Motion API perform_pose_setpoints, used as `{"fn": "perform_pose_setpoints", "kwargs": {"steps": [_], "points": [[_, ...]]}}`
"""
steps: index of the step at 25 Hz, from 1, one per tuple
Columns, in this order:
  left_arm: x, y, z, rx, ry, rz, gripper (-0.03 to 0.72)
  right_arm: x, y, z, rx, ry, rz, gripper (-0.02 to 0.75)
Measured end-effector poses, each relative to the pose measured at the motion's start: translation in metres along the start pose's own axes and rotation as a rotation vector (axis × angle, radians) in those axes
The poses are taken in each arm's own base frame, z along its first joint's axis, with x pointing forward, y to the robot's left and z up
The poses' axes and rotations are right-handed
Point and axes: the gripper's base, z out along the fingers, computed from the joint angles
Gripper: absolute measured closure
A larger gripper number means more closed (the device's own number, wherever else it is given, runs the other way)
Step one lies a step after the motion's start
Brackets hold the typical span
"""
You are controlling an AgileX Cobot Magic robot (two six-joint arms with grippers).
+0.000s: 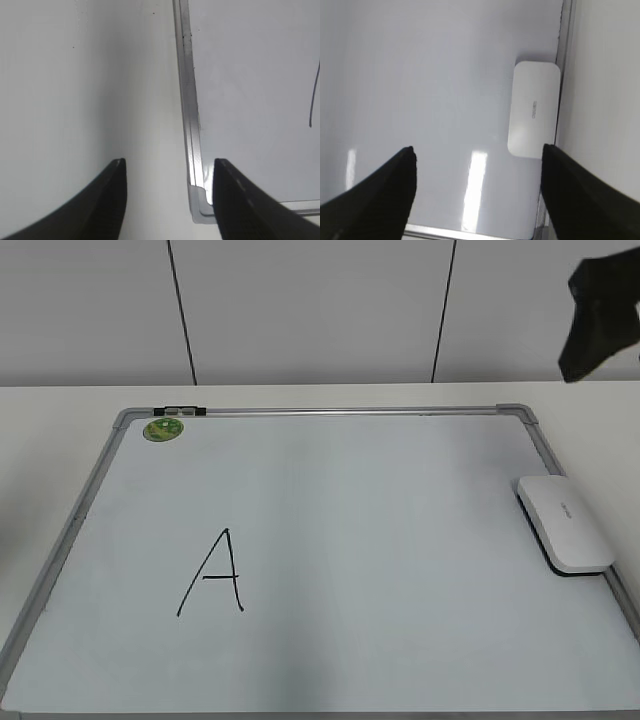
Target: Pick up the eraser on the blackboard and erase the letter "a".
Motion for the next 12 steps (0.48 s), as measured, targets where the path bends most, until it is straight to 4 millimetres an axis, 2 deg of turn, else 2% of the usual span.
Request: {"fn": "perform_pose_setpoints", "kwargs": {"steps": [7,9,10,12], "points": [[0.053,0.004,-0.042,0.008,-0.174,-0.006,0.289,0.099,-0.006,-0.020,0.014,-0.106,0.009,0.163],[0.068,0.003,-0.048,0.015,-0.185,0.004,0.294,0.125,-0.008,-0.021,0.012,-0.134,0.009,0.163],[0.075,0.002,-0.050,0.022,-0.194,0.013,0.296,0.147,-0.010,-0.021,0.013,-0.148,0.008,0.163],[0.090,0.000,-0.051,0.035,-0.203,0.033,0.299,0.176,-0.013,-0.021,0.018,-0.169,0.006,0.163]]}}
